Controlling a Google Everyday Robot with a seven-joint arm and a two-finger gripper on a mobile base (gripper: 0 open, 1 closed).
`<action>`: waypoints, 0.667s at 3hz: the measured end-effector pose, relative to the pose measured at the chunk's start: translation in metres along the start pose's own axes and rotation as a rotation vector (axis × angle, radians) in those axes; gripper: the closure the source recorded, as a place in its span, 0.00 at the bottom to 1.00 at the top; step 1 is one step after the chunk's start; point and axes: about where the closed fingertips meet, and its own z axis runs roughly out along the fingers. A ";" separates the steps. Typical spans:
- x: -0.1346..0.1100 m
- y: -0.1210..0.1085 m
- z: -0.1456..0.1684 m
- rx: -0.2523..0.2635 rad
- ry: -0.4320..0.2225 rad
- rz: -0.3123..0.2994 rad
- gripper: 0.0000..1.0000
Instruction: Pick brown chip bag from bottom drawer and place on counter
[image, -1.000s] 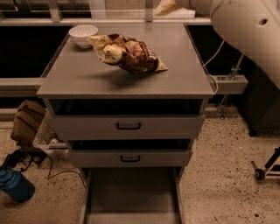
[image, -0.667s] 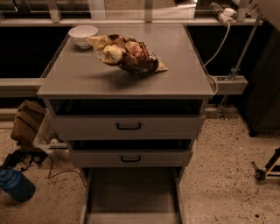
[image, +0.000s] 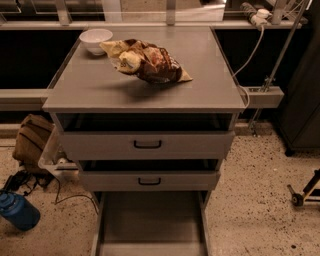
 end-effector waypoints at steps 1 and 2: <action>0.021 -0.019 -0.025 0.018 0.061 -0.024 0.00; 0.020 -0.019 -0.025 0.018 0.060 -0.025 0.00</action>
Offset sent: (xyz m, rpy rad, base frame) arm -0.0259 -0.0252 0.0089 0.0038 -0.0187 -0.0637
